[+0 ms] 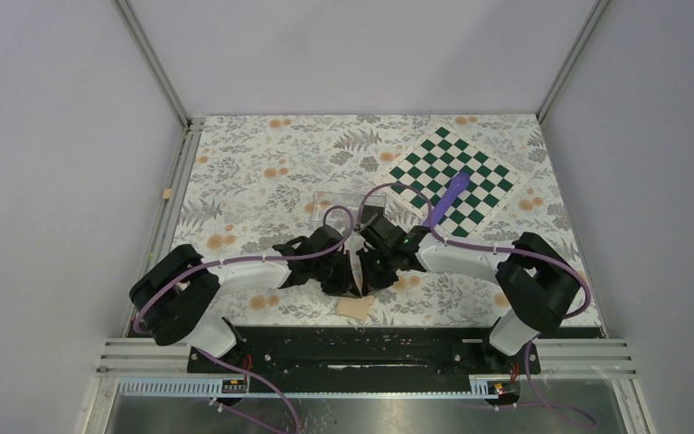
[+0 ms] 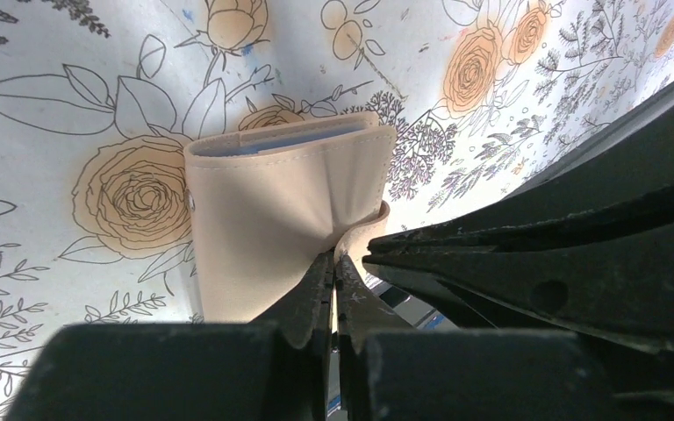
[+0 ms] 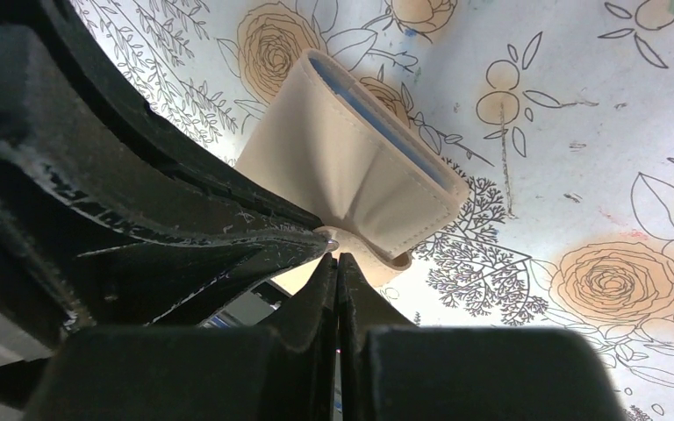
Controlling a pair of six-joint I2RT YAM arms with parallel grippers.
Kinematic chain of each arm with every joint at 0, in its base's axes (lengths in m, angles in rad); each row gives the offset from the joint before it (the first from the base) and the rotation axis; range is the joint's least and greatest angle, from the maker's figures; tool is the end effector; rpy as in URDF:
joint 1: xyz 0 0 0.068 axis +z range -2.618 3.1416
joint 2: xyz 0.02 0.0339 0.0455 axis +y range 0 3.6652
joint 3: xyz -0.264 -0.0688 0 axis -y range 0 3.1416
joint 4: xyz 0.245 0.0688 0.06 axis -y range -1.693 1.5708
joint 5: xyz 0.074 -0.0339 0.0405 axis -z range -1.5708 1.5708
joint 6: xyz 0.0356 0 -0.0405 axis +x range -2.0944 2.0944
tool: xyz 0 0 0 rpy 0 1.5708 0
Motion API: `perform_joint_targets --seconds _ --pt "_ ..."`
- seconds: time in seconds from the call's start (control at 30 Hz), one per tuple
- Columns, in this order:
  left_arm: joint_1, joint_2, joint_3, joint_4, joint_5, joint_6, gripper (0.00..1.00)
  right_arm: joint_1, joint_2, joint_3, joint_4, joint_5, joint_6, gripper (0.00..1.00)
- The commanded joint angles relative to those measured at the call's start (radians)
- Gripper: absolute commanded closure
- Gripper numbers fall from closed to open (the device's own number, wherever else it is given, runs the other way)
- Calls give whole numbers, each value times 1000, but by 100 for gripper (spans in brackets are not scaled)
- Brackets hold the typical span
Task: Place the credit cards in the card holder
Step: Close the card holder at the center of the board.
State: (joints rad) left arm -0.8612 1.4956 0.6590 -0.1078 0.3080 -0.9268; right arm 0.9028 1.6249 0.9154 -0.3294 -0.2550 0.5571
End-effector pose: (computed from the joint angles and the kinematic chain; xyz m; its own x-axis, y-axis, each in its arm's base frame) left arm 0.1691 -0.2135 0.1476 -0.9876 -0.0197 -0.1556 0.0815 0.7833 -0.6163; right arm 0.1876 0.2523 0.1696 -0.8967 -0.3105 -0.3155 -0.4298 0.7812 0.4527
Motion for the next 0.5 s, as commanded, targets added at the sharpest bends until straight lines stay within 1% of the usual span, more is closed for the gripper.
perform_joint_targets --seconds 0.0,0.2,0.47 --pt "1 -48 33 -6 -32 28 100 10 -40 6 22 -13 -6 100" --pt "1 -40 25 -1 -37 30 100 10 -20 3 35 -28 -4 100" --pt "1 13 25 -17 -41 36 100 11 70 15 57 -41 -2 100"
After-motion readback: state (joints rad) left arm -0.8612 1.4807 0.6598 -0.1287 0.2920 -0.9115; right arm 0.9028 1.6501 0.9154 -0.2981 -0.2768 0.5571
